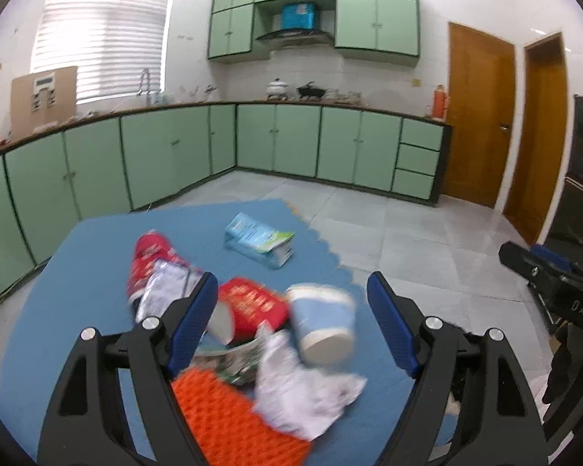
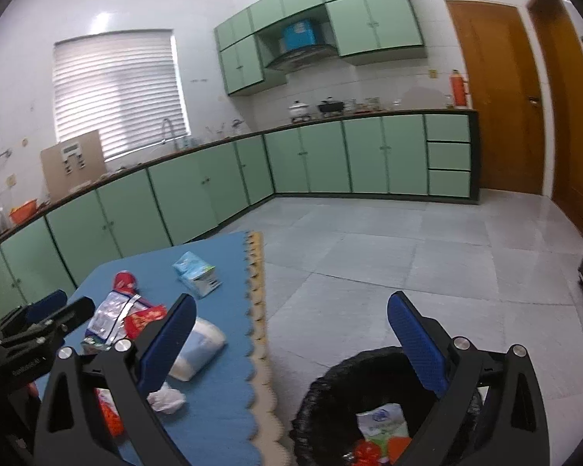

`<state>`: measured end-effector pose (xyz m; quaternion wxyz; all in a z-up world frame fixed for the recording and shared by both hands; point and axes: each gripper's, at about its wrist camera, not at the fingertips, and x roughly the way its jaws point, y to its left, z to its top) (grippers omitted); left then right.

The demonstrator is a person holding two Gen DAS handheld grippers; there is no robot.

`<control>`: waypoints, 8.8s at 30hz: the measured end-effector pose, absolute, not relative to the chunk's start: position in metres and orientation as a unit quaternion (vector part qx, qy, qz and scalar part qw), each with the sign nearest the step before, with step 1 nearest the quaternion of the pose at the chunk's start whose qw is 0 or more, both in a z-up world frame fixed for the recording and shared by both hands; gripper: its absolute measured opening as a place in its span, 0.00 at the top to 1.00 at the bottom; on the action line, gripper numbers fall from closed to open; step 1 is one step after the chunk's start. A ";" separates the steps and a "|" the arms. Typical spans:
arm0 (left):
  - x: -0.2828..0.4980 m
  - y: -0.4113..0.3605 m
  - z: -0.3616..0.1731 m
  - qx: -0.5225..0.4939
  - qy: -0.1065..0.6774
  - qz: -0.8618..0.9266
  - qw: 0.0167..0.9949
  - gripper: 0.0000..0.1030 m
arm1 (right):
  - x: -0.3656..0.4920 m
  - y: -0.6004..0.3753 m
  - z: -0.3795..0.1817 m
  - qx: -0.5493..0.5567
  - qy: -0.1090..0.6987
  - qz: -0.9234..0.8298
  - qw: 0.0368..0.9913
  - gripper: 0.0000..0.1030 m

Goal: Collect trash
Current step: 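Move both tools back over the trash on the mat, then grasp the white plastic bag with the left tool while the right tool grasps the blue-white paper cup, then carry the plastic bag and paper cup over the bin and open both tools, then lower the left tool onto the orange foam net and close on it, then lift the orange net with the left tool while the right tool moves toward the milk carton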

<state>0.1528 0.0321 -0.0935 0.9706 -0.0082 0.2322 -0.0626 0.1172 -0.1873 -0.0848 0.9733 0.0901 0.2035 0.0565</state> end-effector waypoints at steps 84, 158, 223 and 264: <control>0.169 0.132 -0.138 -0.068 0.241 0.018 0.968 0.92 | 0.205 -0.066 -0.155 0.099 0.332 0.190 0.919 0.37; 0.199 -0.079 -0.099 -0.007 0.225 -0.189 0.956 0.27 | 0.121 -0.315 -0.118 0.138 0.255 -0.056 0.955 0.06; 0.122 0.097 -0.169 -0.085 0.306 -0.018 0.948 0.79 | 0.135 -0.095 -0.147 0.041 0.256 0.143 0.955 0.06; 0.119 0.187 -0.148 -0.081 0.288 0.099 0.949 0.81 | 0.173 -0.023 -0.170 -0.004 0.321 0.208 0.924 0.13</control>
